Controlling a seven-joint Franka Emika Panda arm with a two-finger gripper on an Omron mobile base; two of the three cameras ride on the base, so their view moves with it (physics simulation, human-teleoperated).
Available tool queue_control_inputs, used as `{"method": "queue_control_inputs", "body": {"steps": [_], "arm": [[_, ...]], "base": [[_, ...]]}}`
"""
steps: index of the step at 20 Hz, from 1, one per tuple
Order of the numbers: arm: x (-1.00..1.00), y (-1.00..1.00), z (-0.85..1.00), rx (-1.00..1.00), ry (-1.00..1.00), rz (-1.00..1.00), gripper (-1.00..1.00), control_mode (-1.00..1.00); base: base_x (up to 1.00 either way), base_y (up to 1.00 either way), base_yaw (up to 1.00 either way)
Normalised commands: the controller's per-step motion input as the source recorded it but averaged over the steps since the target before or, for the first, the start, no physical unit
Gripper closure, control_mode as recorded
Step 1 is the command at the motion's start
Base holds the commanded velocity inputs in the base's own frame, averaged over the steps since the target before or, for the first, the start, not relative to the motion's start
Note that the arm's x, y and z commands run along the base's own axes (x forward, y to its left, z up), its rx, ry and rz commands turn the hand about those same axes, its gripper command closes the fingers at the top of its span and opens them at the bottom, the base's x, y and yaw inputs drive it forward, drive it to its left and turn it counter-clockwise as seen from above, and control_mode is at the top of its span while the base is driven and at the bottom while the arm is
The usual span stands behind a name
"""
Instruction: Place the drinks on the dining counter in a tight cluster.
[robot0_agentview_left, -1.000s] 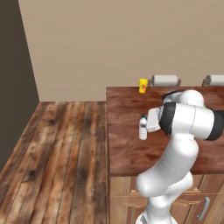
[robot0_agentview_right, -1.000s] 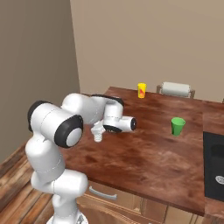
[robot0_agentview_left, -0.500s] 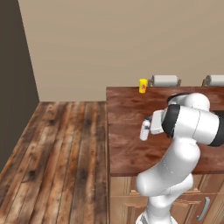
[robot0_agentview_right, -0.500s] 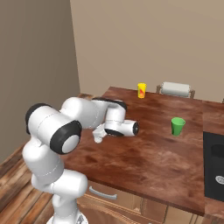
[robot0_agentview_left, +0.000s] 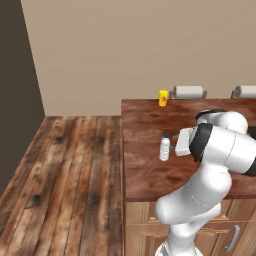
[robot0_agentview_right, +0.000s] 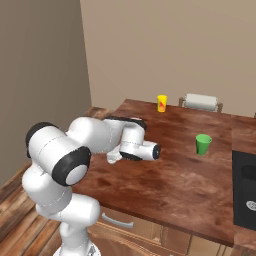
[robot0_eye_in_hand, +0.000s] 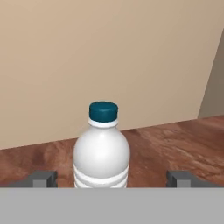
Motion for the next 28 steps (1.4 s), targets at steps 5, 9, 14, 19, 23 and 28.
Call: {"method": "queue_control_inputs", "body": {"steps": [5,9,14,19,23,28], "arm": [[-0.25,-0.18,0.08,-0.01,0.0,-0.07,-1.0,-1.0],[-0.41,-0.11,0.24,-0.03,0.11,-0.13,-1.0,-1.0],[-0.49,-0.04,0.31,0.0,0.17,-0.1,-1.0,-1.0],[-0.53,0.02,0.37,0.0,0.15,0.0,-1.0,-1.0],[-0.54,0.01,0.35,0.0,0.06,0.0,-1.0,-1.0],[-0.59,0.0,0.27,0.0,0.0,0.0,-1.0,-1.0]], "base": [[0.0,0.0,0.0],[0.0,0.0,0.0],[0.0,0.0,0.0],[0.0,0.0,0.0],[0.0,0.0,0.0],[0.0,0.0,0.0]]}}
